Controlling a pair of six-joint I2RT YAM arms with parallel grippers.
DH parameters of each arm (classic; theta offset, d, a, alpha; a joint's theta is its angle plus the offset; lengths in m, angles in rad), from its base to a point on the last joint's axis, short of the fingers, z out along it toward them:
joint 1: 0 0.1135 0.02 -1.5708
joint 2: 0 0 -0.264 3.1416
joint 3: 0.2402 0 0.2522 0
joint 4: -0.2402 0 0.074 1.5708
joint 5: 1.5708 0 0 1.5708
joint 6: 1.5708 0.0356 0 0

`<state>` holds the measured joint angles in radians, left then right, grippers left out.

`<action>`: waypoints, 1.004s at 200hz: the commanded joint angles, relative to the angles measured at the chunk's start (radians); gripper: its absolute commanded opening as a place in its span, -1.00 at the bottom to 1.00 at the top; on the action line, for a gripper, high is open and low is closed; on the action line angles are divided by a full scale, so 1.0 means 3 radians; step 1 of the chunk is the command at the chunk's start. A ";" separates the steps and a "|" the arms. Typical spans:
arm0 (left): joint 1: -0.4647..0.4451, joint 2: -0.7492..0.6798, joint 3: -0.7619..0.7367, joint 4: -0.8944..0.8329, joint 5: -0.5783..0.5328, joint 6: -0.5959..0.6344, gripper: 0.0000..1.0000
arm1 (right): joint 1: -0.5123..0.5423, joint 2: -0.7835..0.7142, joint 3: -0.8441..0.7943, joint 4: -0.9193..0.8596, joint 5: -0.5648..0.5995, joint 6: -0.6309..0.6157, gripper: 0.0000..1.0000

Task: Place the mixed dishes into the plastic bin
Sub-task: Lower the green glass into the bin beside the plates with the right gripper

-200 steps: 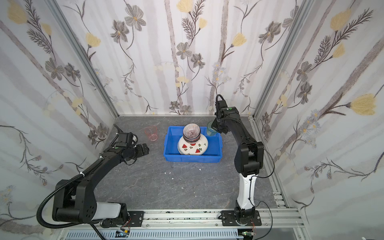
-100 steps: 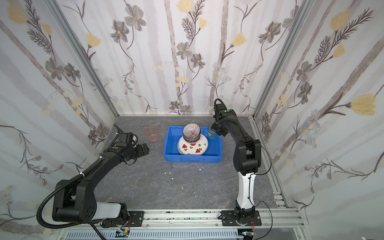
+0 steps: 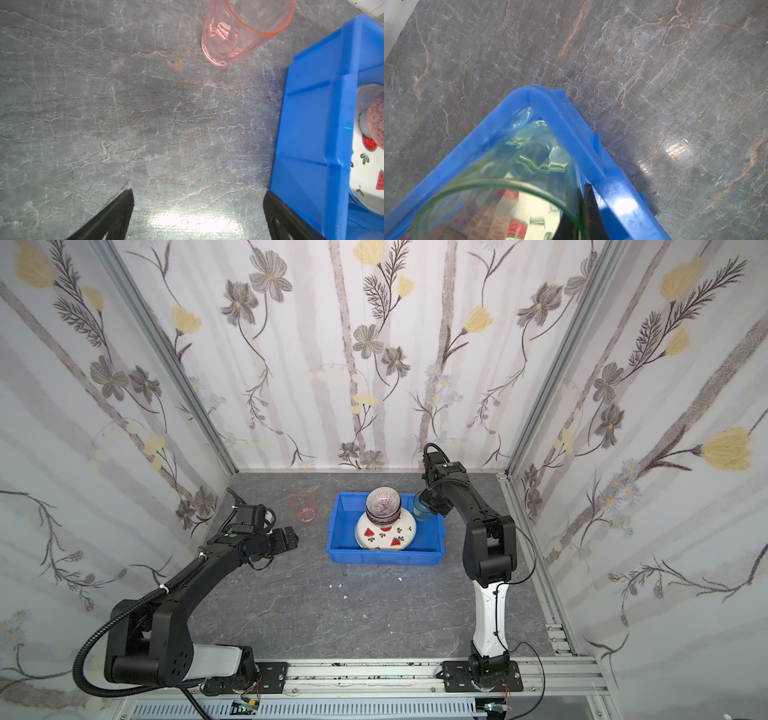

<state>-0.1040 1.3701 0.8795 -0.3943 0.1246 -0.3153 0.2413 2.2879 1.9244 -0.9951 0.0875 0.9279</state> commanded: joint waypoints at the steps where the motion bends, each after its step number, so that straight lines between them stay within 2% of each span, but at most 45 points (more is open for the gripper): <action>1: 0.0003 0.0008 0.0029 0.0002 -0.0021 0.0010 1.00 | 0.0009 0.0035 0.0003 0.0151 0.0064 0.0143 -1.00; 86: 0.0004 0.0007 0.0029 0.0000 -0.0001 0.0013 1.00 | 0.0034 0.0123 0.0003 0.0170 0.0120 0.0267 -0.95; 201: 0.0004 -0.0006 0.0019 0.0000 0.0019 0.0008 1.00 | 0.0050 0.0065 0.0007 0.0142 0.0259 0.0331 -0.61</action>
<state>-0.1028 1.3712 0.8799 -0.3943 0.1287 -0.3153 0.2573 2.3291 1.9236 -0.9649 0.1036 1.0050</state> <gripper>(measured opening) 0.997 0.183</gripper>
